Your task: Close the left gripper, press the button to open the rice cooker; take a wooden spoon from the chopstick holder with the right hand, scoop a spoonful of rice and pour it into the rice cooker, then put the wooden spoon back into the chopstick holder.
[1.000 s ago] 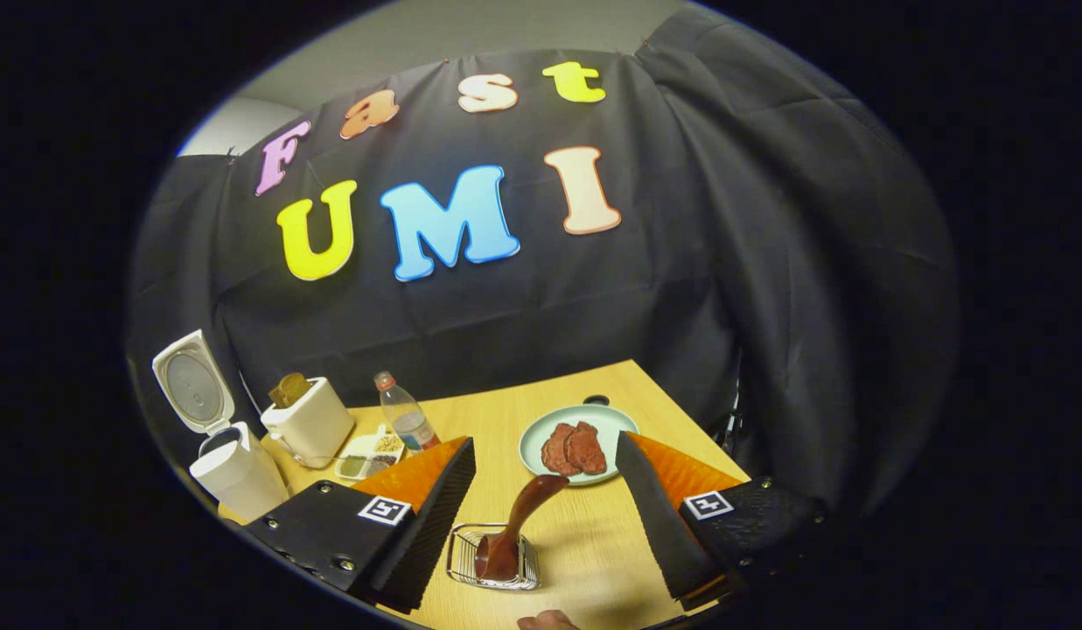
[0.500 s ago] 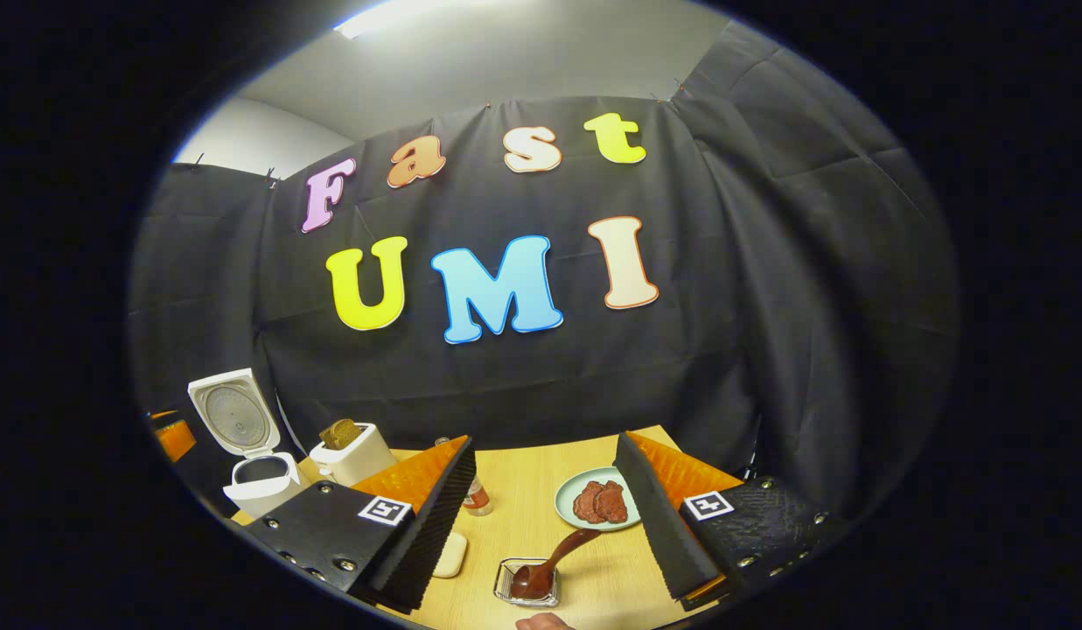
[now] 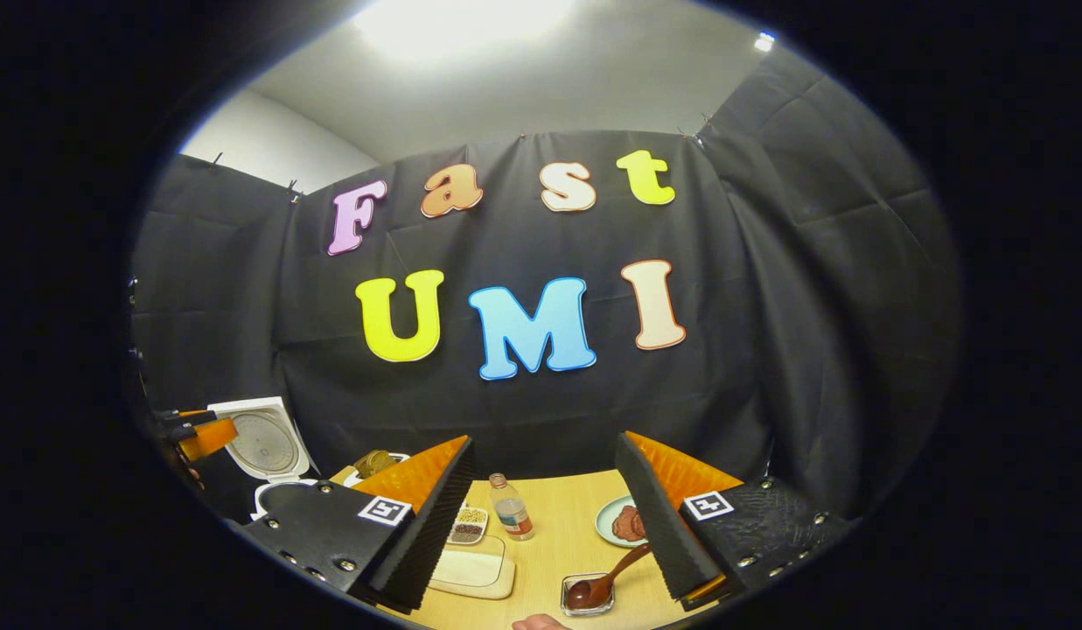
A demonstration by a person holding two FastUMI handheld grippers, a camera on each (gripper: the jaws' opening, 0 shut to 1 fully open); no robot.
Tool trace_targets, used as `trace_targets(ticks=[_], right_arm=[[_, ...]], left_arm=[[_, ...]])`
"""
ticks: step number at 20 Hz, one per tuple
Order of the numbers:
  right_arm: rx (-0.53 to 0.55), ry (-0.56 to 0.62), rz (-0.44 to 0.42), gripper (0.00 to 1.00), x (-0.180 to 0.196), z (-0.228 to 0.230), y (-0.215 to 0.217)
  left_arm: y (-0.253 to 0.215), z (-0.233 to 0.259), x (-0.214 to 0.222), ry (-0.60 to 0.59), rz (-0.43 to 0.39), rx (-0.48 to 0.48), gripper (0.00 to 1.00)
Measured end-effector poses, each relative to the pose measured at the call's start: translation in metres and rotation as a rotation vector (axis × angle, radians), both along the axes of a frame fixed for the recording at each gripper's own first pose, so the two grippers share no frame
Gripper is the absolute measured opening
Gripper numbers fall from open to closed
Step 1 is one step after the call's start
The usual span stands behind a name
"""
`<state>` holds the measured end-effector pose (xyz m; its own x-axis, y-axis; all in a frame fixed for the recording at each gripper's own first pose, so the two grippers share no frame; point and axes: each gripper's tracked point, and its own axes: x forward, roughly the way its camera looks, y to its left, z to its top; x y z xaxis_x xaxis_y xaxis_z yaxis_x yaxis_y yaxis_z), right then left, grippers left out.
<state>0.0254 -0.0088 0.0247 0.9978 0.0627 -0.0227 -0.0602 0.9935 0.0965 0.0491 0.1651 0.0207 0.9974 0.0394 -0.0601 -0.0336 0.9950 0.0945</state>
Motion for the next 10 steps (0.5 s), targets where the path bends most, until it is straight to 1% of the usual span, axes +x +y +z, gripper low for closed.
trace_targets(ticks=[3,4,5,6,7,8,9,10], right_arm=[[0.007,0.009,-0.014,0.98,0.001,-0.001,0.015],[0.008,0.012,-0.017,0.98,0.004,0.000,0.019],[0.005,0.017,-0.020,0.98,0.005,-0.001,0.021],[0.003,0.023,-0.024,0.98,0.007,-0.004,0.023],[0.002,0.030,-0.029,0.98,0.007,-0.004,0.024],[0.002,0.032,-0.035,0.98,0.008,-0.005,0.025],[0.000,0.036,-0.042,0.98,0.008,-0.005,0.025],[0.000,0.041,-0.047,0.98,0.010,-0.006,0.027]], left_arm=[[0.051,0.018,0.026,-0.014,0.043,-0.033,0.92],[0.067,0.026,0.034,-0.026,0.058,-0.037,0.95],[0.083,0.031,0.041,-0.034,0.072,-0.038,0.95],[0.096,0.037,0.049,-0.041,0.085,-0.041,0.92],[0.110,0.040,0.057,-0.042,0.106,-0.045,0.98],[0.122,0.044,0.065,-0.047,0.121,-0.048,0.93],[0.135,0.048,0.073,-0.046,0.138,-0.048,0.95],[0.151,0.051,0.082,-0.042,0.163,-0.044,0.93]])
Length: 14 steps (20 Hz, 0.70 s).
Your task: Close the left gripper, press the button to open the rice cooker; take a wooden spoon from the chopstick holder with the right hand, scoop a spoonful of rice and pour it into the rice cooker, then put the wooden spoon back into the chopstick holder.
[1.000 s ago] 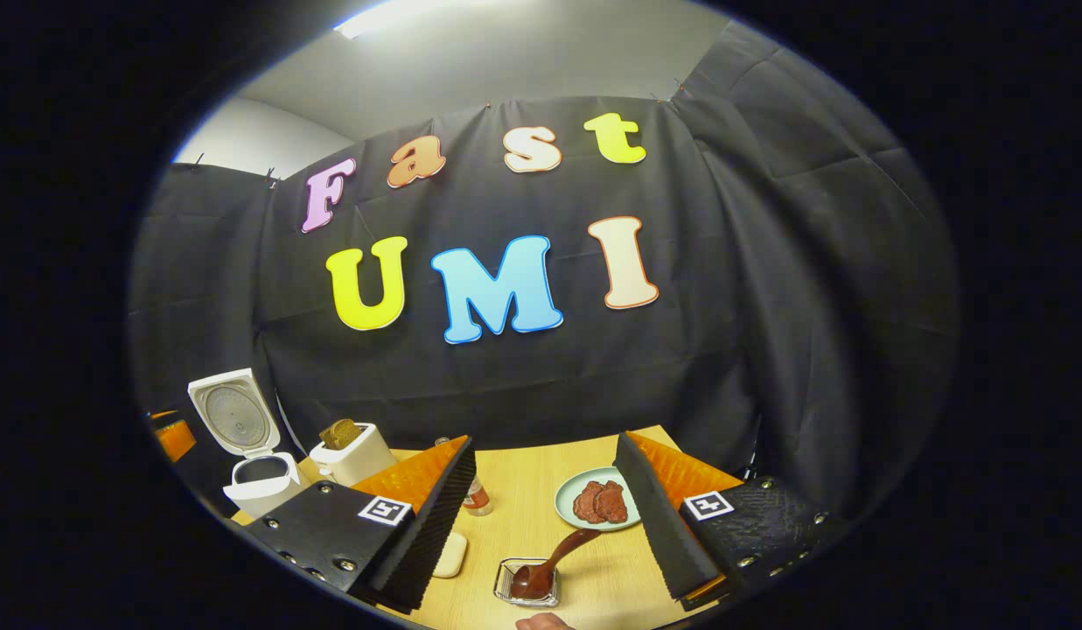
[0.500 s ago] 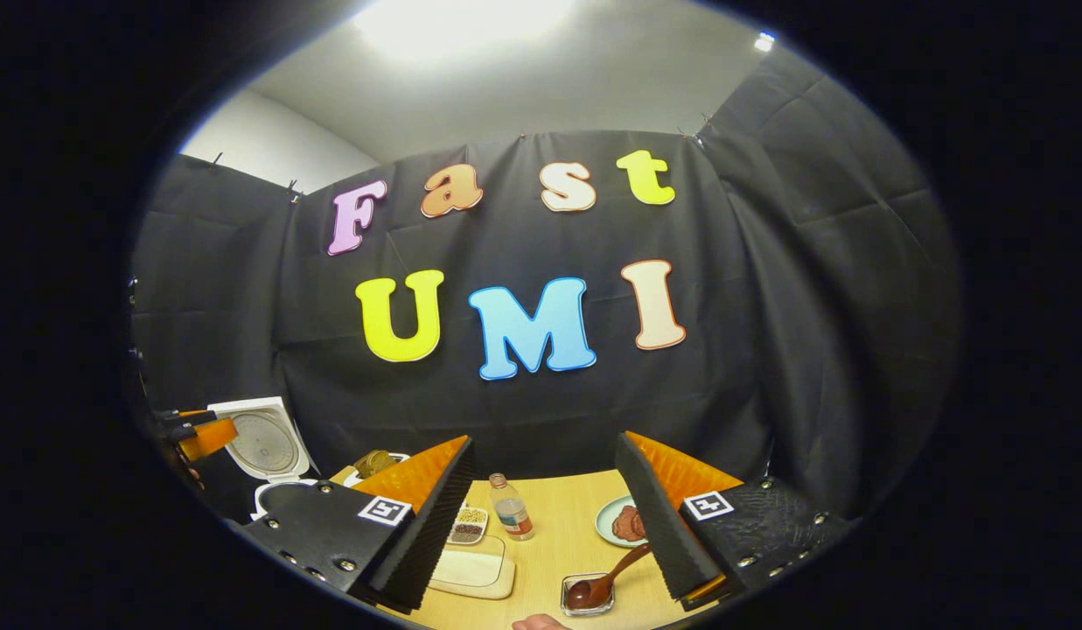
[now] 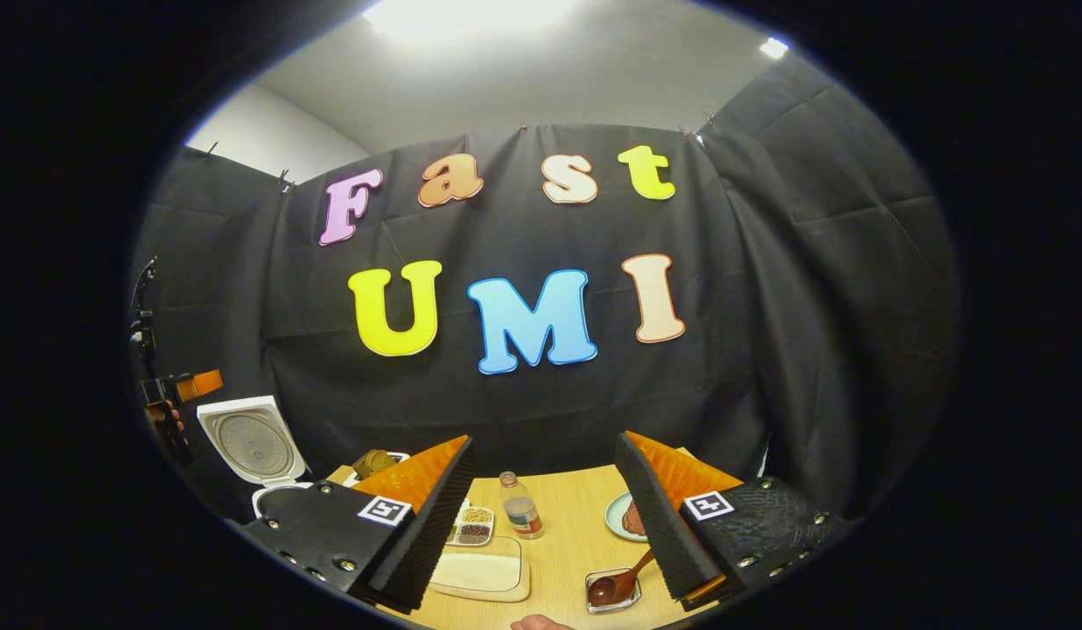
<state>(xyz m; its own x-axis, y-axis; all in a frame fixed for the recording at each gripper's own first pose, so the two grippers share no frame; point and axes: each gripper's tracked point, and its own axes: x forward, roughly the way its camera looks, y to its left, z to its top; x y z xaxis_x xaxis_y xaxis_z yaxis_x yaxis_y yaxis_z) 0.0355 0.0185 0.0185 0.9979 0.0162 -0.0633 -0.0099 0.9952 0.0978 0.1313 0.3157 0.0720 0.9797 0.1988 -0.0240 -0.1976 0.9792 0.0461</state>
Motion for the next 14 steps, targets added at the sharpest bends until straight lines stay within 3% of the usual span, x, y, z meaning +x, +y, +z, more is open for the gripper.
trace_targets(ticks=[6,14], right_arm=[[-0.006,0.024,-0.013,0.98,0.009,-0.007,0.008],[-0.003,0.052,-0.034,0.98,0.013,-0.014,0.002]], left_arm=[[0.080,0.005,0.048,0.018,0.162,-0.060,0.96],[0.133,-0.024,0.104,0.096,0.258,-0.083,0.96]])
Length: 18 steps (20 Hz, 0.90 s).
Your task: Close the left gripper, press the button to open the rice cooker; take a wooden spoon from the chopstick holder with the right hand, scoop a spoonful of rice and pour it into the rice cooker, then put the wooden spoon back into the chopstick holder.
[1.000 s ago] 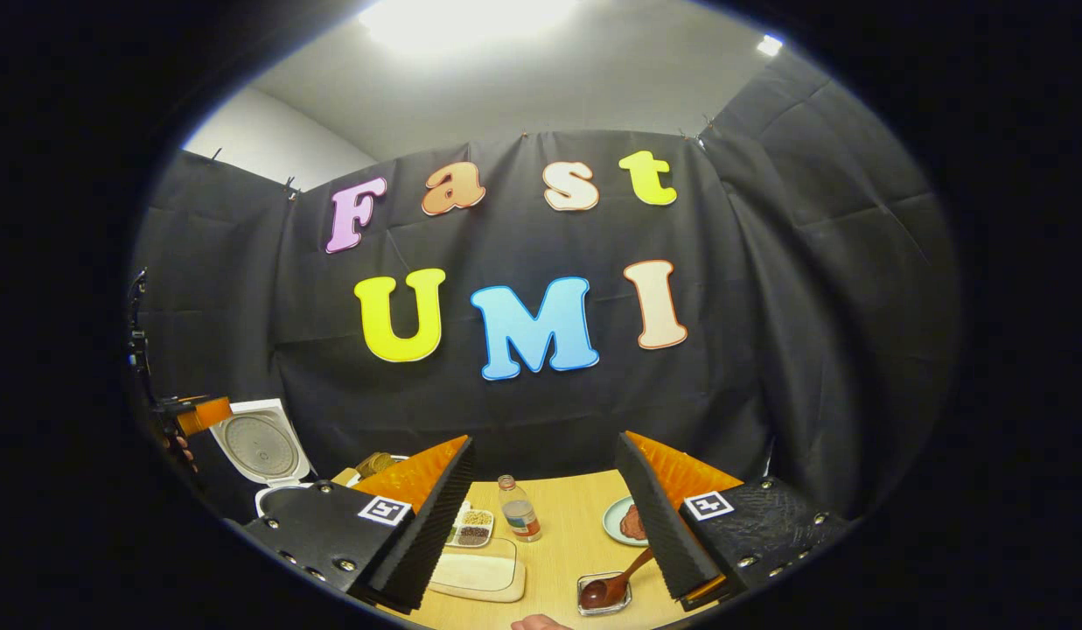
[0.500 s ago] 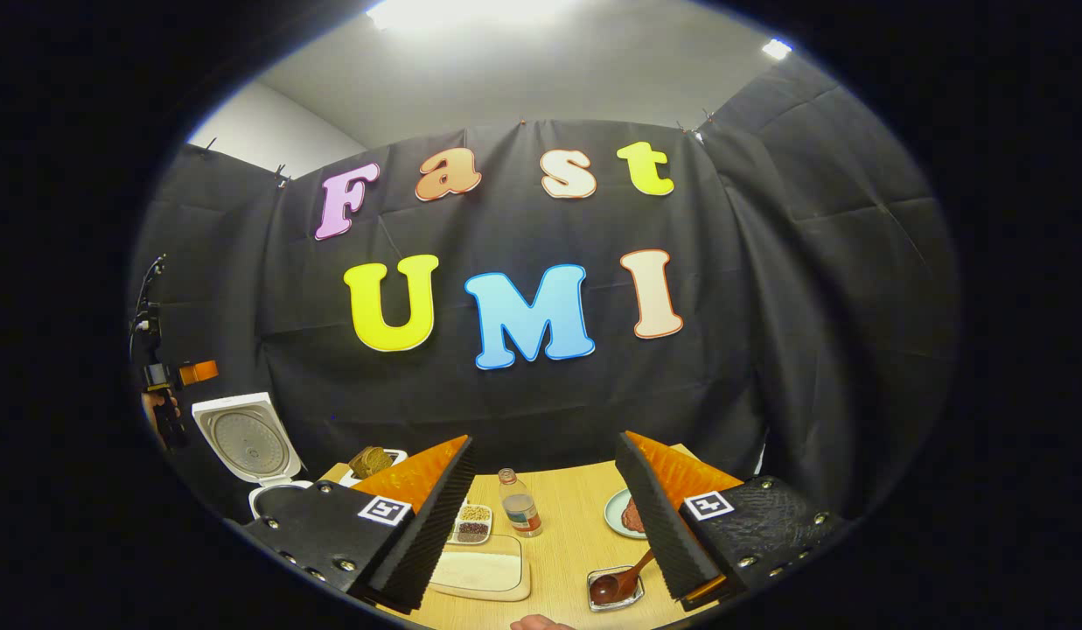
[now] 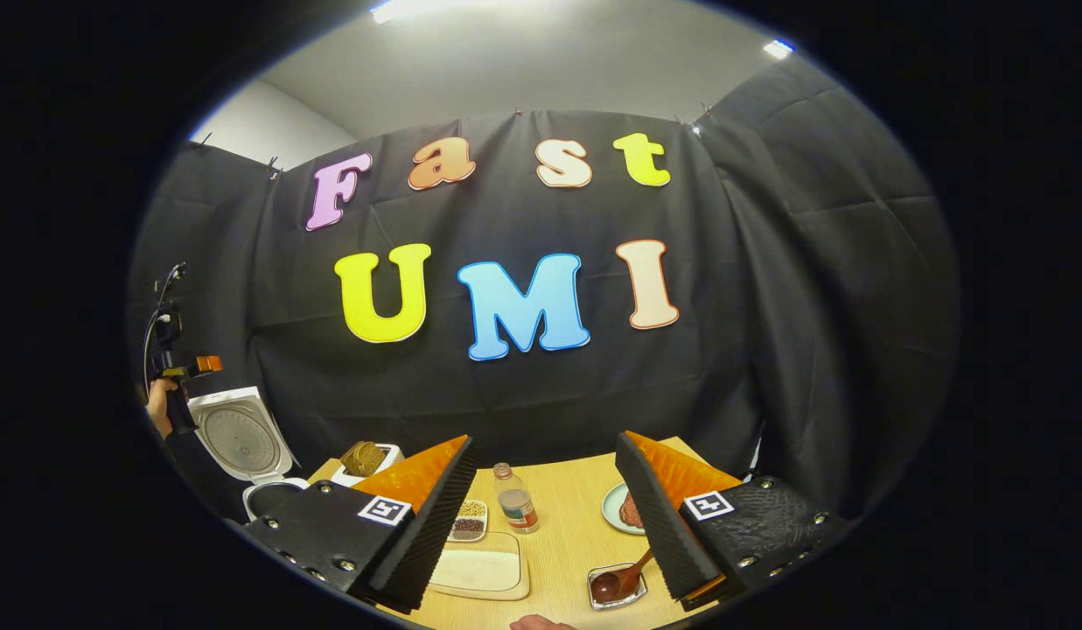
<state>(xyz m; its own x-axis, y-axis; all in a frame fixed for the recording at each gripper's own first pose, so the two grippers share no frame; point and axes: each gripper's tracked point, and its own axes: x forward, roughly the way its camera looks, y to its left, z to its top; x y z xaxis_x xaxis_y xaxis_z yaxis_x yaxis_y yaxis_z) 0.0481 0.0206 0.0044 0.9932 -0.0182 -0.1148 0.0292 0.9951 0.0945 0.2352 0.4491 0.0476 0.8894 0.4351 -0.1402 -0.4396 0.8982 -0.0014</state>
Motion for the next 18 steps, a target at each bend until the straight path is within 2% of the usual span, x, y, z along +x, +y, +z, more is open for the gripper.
trace_targets(ticks=[2,6,7,11,16,18], right_arm=[[0.005,0.005,-0.006,0.98,0.002,-0.001,-0.005],[0.018,0.008,-0.010,0.98,0.002,-0.001,-0.012],[0.027,0.001,-0.010,0.98,0.000,0.002,-0.014],[0.036,-0.022,-0.003,0.98,0.001,0.010,-0.017],[0.033,-0.033,0.024,0.98,-0.001,0.017,-0.020],[0.033,-0.032,0.033,0.98,0.001,0.019,-0.021]], left_arm=[[0.010,-0.011,0.010,0.025,0.018,0.003,0.96],[0.026,-0.055,0.025,0.126,0.064,-0.065,0.96],[0.028,-0.050,0.024,0.110,0.075,-0.031,0.97],[0.022,-0.052,0.020,0.124,0.079,-0.046,0.96],[-0.017,-0.056,-0.009,0.099,0.057,-0.034,0.97],[-0.027,-0.060,-0.019,0.089,0.055,-0.017,0.93]])
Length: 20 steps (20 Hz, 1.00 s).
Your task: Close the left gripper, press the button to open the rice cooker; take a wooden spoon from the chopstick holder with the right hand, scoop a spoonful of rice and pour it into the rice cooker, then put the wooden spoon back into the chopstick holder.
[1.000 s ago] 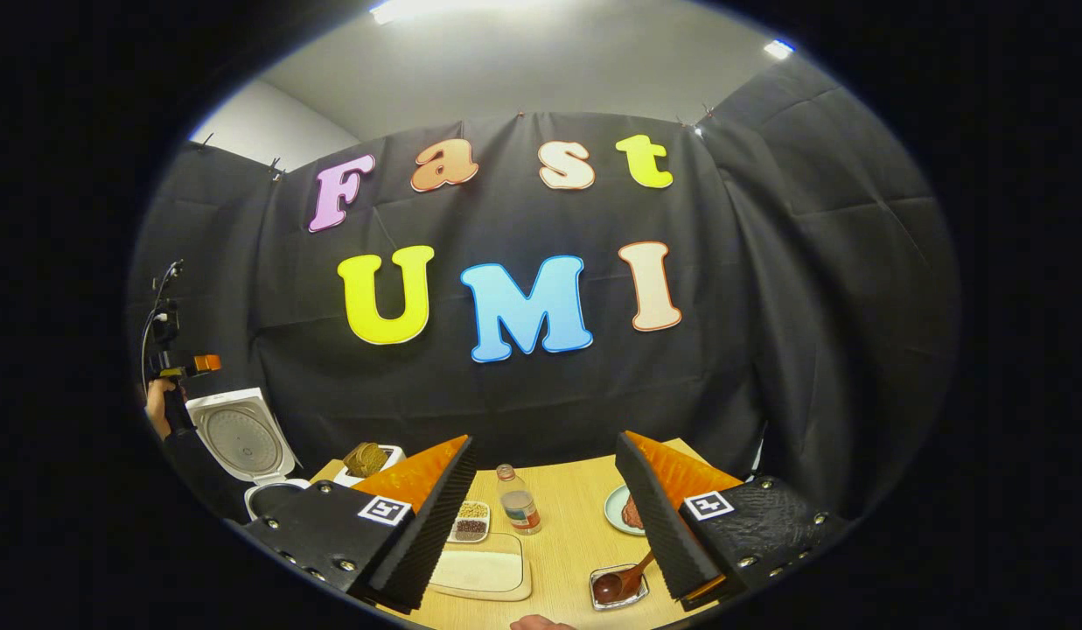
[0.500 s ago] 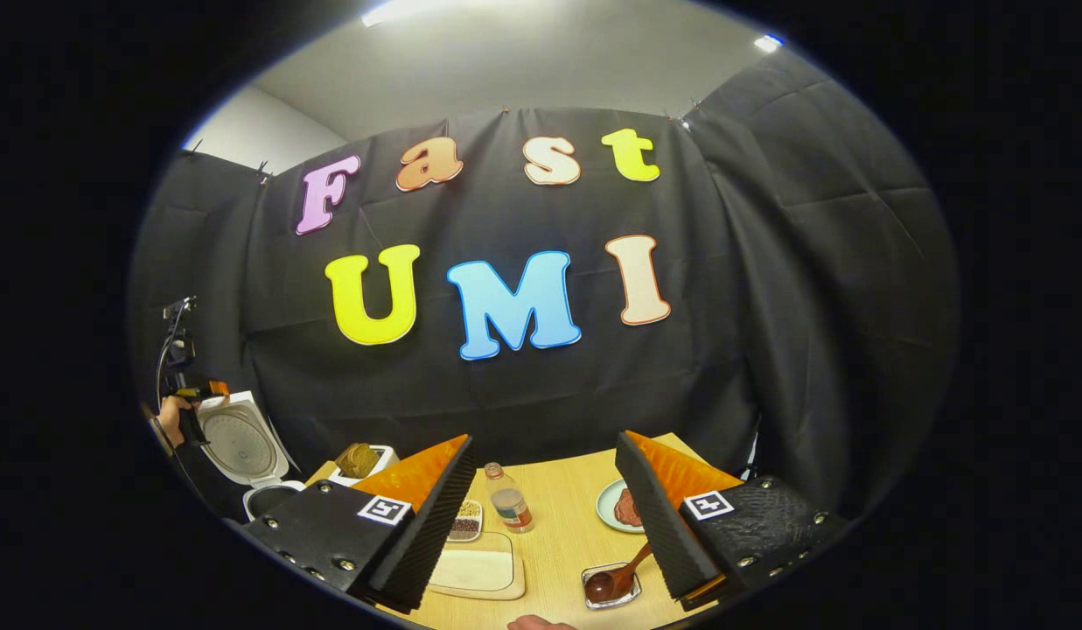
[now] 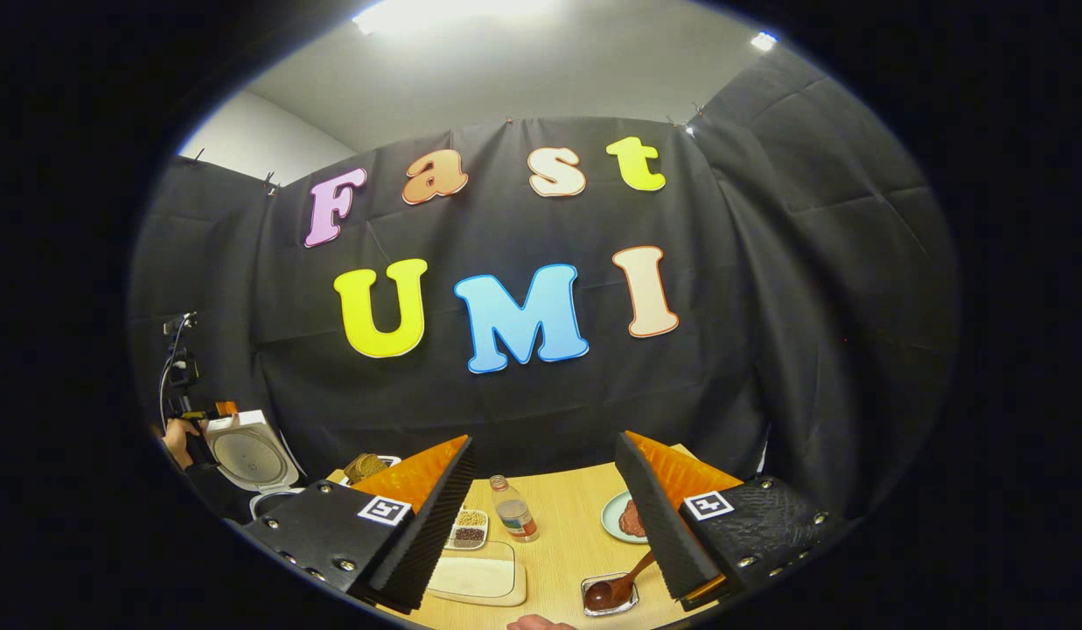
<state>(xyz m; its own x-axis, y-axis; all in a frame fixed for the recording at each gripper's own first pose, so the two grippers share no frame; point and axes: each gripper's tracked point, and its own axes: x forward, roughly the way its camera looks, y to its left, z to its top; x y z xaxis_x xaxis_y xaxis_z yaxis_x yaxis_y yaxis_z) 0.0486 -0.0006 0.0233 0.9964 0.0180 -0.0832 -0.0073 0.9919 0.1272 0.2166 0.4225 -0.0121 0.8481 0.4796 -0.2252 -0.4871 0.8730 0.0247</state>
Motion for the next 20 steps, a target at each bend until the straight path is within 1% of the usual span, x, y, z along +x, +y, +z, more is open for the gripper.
trace_targets(ticks=[1,2,3,4,5,6,10,11,12,14,16,17,20], right_arm=[[-0.001,-0.002,0.005,0.98,0.001,0.002,0.000],[-0.003,-0.002,0.010,0.98,0.003,0.004,0.000],[-0.004,-0.003,0.015,0.98,0.003,0.005,-0.001],[-0.006,-0.003,0.019,0.98,0.003,0.004,-0.001],[-0.009,-0.001,0.024,0.98,0.002,0.003,-0.002],[-0.011,0.002,0.025,0.98,0.003,0.002,-0.002],[0.010,0.004,0.038,0.98,0.000,0.003,-0.003],[0.012,0.005,0.043,0.98,0.000,0.003,-0.004],[0.014,0.003,0.050,0.98,0.001,0.004,-0.001],[0.015,0.003,0.059,0.98,-0.002,0.005,0.001],[0.005,0.001,0.065,0.98,-0.004,0.005,0.001],[-0.002,0.002,0.066,0.98,-0.006,0.005,0.001],[-0.014,0.009,0.066,0.98,-0.008,0.003,0.002]], left_arm=[[-0.005,-0.004,-0.004,-0.002,-0.001,0.003,0.92],[-0.012,-0.007,-0.008,-0.002,-0.001,0.007,0.99],[-0.019,-0.010,-0.013,-0.002,-0.001,0.012,0.95],[-0.025,-0.013,-0.017,-0.003,-0.001,0.015,0.95],[-0.030,-0.017,-0.021,-0.002,0.000,0.013,0.99],[-0.035,-0.021,-0.025,0.000,0.001,0.010,0.95],[-0.061,-0.041,-0.044,0.017,-0.011,-0.011,0.95],[-0.067,-0.048,-0.048,0.023,-0.016,-0.016,0.92],[-0.074,-0.054,-0.052,0.031,-0.023,-0.009,0.96],[-0.080,-0.067,-0.061,0.058,-0.009,0.041,0.96],[-0.090,-0.076,-0.069,0.071,-0.012,0.078,0.96],[-0.095,-0.085,-0.072,0.078,-0.014,0.077,0.96],[-0.105,-0.102,-0.078,0.088,-0.014,0.038,0.95]])
